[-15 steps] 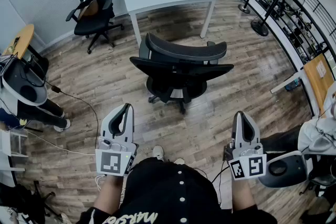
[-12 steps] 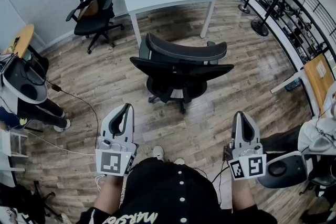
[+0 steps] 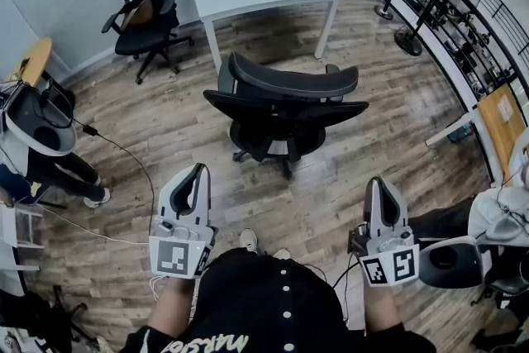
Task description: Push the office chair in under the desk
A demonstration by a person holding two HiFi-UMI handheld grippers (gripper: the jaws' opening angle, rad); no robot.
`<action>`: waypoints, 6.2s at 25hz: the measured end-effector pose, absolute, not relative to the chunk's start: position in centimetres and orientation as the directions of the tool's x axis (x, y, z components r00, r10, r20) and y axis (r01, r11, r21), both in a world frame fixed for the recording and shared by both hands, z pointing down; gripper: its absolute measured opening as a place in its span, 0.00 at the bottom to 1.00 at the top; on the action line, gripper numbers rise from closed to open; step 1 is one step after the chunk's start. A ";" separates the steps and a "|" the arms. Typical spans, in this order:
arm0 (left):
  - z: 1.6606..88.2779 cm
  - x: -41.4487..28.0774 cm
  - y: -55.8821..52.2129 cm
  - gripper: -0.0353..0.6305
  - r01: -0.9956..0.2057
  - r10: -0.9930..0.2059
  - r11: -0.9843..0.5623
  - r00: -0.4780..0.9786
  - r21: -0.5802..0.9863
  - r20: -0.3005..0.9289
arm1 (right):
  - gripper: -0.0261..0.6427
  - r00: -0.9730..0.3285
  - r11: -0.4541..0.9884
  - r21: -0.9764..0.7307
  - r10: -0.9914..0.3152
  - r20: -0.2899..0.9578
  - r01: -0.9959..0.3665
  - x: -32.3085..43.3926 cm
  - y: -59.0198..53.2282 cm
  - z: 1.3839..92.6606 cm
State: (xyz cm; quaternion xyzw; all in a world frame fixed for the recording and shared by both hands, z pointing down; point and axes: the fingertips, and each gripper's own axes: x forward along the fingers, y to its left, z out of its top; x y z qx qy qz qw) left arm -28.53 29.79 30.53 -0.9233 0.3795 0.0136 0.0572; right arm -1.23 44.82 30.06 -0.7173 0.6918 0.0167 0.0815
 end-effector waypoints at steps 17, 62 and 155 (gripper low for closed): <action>31.9 -27.5 27.7 0.51 -0.672 -0.677 -0.731 0.736 -0.123 0.003 | 0.42 0.025 -0.023 -0.026 -0.998 -0.055 -0.999 -2.2 42.2 31.3; 33.7 -16.5 18.6 0.55 -0.319 -0.515 -0.736 0.836 -0.598 0.188 | 0.42 -0.091 0.164 0.547 -0.983 0.157 -0.821 0.5 28.3 32.5; 34.3 -3.0 5.4 0.41 -0.140 -0.536 -0.600 0.801 -0.787 0.266 | 0.39 -0.181 0.371 0.733 -0.927 0.329 -0.570 9.6 11.5 35.0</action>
